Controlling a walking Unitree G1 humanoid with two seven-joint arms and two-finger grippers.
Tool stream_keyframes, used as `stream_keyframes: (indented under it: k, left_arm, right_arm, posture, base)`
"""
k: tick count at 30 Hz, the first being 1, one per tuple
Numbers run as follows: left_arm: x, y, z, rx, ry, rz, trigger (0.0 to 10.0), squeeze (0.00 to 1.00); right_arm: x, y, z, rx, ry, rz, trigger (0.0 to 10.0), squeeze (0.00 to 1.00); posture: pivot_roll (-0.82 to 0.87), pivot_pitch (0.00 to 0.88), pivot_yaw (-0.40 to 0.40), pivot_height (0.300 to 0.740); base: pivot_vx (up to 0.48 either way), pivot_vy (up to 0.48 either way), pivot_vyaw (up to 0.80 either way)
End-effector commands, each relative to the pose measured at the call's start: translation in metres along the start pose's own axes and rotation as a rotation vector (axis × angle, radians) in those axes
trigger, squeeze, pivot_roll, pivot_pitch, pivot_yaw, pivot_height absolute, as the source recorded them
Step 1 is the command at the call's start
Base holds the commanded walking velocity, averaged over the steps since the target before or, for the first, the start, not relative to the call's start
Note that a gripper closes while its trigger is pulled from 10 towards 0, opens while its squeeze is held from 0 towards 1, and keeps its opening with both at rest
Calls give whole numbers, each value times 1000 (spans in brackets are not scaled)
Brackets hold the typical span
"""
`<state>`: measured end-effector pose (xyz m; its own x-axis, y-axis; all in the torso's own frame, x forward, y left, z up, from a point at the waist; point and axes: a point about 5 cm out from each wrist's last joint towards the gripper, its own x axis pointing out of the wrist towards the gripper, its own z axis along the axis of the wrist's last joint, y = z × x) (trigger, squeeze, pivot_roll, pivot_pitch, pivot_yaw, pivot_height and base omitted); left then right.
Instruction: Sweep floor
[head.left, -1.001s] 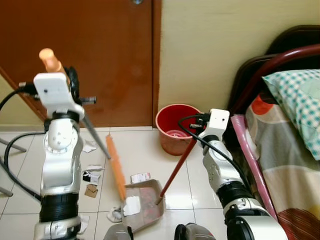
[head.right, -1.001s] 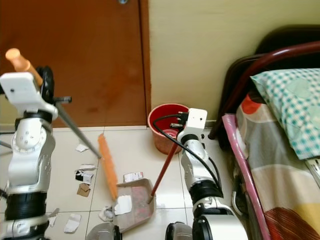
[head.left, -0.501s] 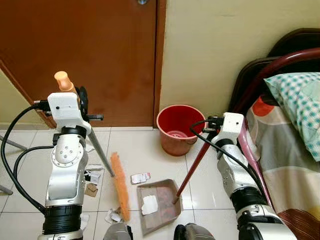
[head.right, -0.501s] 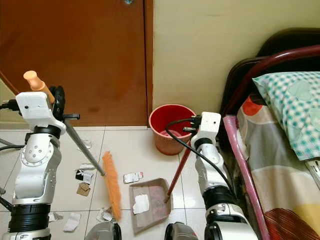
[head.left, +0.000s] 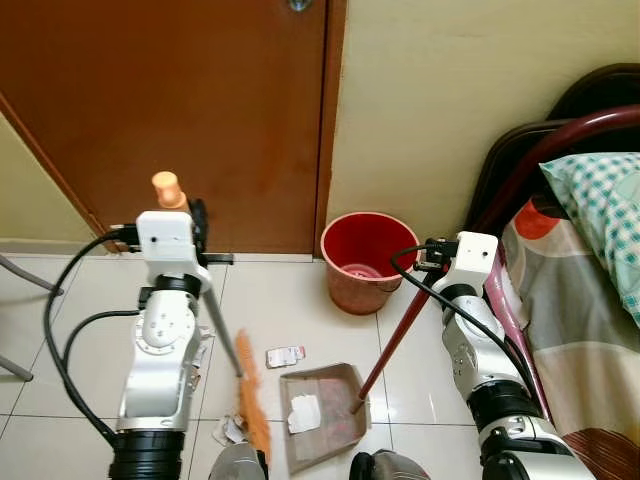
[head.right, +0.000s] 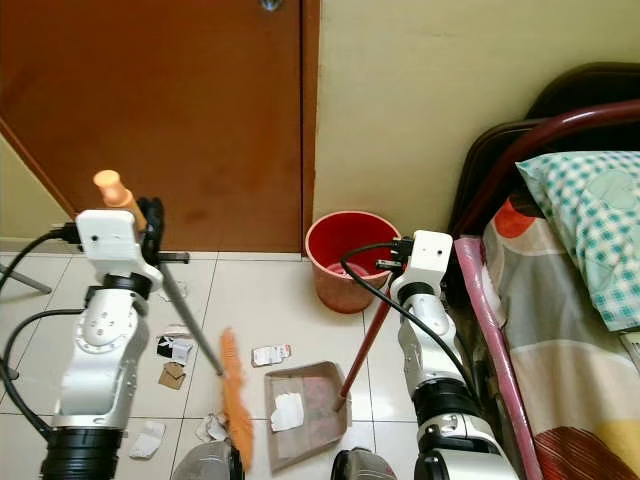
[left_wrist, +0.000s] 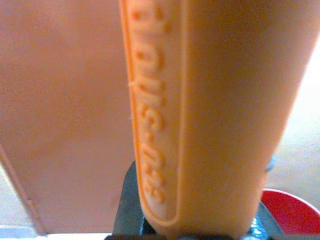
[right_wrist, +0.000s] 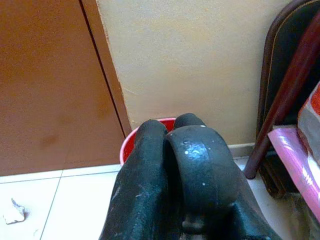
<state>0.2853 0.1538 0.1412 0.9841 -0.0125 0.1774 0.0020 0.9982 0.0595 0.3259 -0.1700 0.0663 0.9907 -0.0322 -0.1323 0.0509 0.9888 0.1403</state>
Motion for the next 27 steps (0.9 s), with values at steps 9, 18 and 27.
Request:
stream_keyframes:
  k: [9, 18, 27]
  left_arm:
    - [-12, 6, -20, 87, 59, -14, 10000, 0]
    - [-13, 0, -23, 104, 68, -3, 10000, 0]
    - [-12, 0, -22, 86, 62, 10, 10000, 0]
  right_arm:
    - [0, -2, 2, 69, -7, -15, 10000, 0]
    - [1, -2, 2, 86, 8, -1, 10000, 0]
    - [3, -3, -4, 319, 93, -6, 10000, 0]
  posture:
    - [126, 29, -51, 740]
    - [98, 32, -54, 740]
    - [29, 55, -50, 740]
  base:
    - [0, 0, 0]
    - [0, 0, 0]
    - [0, 0, 0]
